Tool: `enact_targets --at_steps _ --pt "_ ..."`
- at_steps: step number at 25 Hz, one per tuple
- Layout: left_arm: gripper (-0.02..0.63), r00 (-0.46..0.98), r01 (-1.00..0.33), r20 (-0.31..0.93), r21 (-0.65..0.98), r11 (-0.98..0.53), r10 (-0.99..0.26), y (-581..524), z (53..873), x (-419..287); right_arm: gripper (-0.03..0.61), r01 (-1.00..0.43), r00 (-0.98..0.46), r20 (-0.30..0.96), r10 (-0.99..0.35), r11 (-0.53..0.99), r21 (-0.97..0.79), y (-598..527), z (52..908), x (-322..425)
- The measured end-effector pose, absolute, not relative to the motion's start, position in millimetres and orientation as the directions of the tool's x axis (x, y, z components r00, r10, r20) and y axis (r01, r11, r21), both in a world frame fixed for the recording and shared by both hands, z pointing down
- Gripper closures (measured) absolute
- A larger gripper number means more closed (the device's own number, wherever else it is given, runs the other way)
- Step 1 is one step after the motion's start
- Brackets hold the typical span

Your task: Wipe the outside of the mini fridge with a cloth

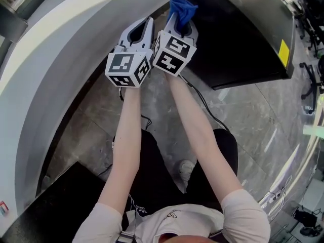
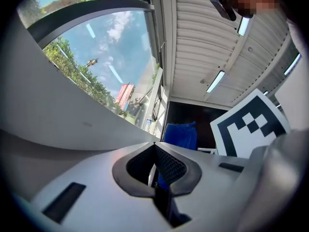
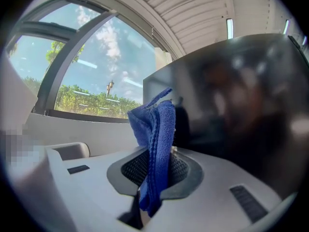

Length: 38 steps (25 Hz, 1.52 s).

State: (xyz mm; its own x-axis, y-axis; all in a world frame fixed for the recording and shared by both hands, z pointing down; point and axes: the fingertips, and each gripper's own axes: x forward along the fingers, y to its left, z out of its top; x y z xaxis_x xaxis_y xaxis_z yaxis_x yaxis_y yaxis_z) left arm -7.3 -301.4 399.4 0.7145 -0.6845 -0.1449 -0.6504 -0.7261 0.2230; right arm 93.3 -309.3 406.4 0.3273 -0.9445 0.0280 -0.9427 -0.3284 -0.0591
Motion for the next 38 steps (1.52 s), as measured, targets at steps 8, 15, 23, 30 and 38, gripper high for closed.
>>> enact_targets --at_steps 8,15,23,30,38 --pt "0.609 0.742 -0.632 -0.134 0.185 -0.753 -0.656 -290.1 399.2 7.3 0.506 -0.932 0.364 0.010 -0.932 -0.363 0.011 -276.2 404.6 110.9" --pt "0.609 0.823 -0.543 -0.106 0.146 -0.827 -0.558 -265.8 409.3 56.9 0.506 -0.908 0.417 0.020 -0.909 -0.415 0.051 -233.5 415.4 138.6" --pt "0.609 0.875 -0.475 -0.028 0.140 -0.869 -0.483 -227.5 433.1 103.6 0.506 -0.866 0.491 0.036 -0.870 -0.483 0.127 -179.0 418.9 173.7" --pt "0.609 0.922 -0.376 -0.056 0.100 -0.921 -0.382 -192.6 419.6 142.3 0.506 -0.808 0.587 0.043 -0.809 -0.581 0.097 -136.0 423.5 201.8" --pt "0.609 0.947 -0.313 -0.014 0.162 -0.936 -0.319 -169.2 449.4 145.0 0.506 -0.775 0.620 0.034 -0.784 -0.605 0.184 -104.7 424.4 222.6"
